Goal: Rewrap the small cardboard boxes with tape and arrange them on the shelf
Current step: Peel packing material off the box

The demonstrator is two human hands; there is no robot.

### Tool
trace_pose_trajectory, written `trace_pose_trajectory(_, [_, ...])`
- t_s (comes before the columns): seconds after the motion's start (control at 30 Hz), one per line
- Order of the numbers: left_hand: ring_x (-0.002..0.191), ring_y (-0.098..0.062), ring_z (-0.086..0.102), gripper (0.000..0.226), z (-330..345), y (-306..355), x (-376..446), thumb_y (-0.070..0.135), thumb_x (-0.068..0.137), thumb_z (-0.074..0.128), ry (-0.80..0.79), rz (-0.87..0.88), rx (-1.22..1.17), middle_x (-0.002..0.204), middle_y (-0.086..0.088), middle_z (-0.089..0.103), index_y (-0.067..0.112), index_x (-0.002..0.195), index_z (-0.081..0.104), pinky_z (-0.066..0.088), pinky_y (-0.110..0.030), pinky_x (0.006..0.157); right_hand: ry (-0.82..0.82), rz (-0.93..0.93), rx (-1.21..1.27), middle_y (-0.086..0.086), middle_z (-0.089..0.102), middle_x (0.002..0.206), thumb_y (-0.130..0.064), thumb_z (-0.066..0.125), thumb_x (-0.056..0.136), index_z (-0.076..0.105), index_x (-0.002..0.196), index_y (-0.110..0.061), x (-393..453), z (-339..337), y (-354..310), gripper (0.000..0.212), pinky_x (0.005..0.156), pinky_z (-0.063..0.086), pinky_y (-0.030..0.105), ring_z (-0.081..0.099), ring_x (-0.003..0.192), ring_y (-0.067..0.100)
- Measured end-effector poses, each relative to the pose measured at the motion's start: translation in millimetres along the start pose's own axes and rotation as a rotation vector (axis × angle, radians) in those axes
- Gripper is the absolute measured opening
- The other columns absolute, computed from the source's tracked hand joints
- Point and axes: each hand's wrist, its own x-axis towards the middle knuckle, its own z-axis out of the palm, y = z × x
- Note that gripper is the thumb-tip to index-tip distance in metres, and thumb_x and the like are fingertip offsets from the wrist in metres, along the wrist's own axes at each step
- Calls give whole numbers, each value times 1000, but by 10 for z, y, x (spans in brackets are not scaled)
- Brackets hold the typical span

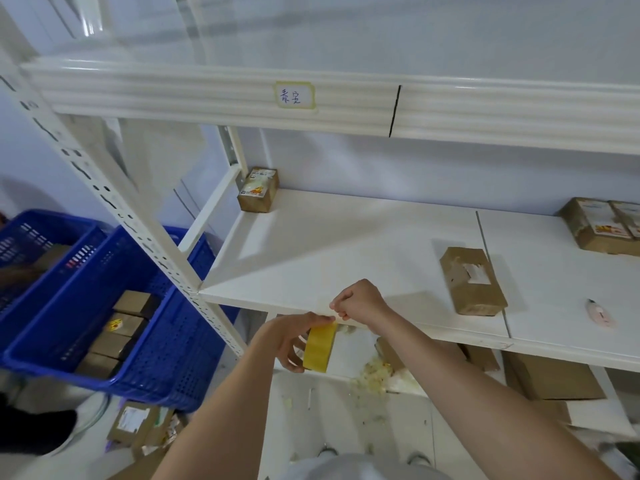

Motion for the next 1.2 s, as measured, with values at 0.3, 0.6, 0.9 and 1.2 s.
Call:
trace_pose_trajectory(0.3, [102,-34,70,90,27,-8,80,86,58,70,37,-91,-5,123,-15,67,12,107,54,52,-44,95,79,10,-50,5,77,87,-1,68,87,81,84,-5,174,138,56,14,81,58,26,68,76,13])
trace_pose_trajectory(0.6, [88,-31,74,97,128,84,118,96,66,46,171,-143,52,115,-15,70,17,121,45,53,-32,73,139,59,-306,10,75,96,-9,76,84,77,95,-4,404,297,79,12,80,60,31,71,91,24])
trace_pose_trajectory(0.9, [79,-30,75,117,84,96,231,100,57,46,207,-167,121,111,-14,70,16,137,39,54,-31,73,140,84,-403,0,48,62,-12,76,82,42,61,-14,459,337,18,40,52,37,22,59,69,25])
trace_pose_trajectory(1.2, [88,-31,73,110,51,37,273,96,64,50,176,-106,79,123,-12,64,13,136,42,58,-34,81,255,96,-505,9,60,86,-10,66,91,40,68,-14,500,129,70,35,66,47,31,63,86,30])
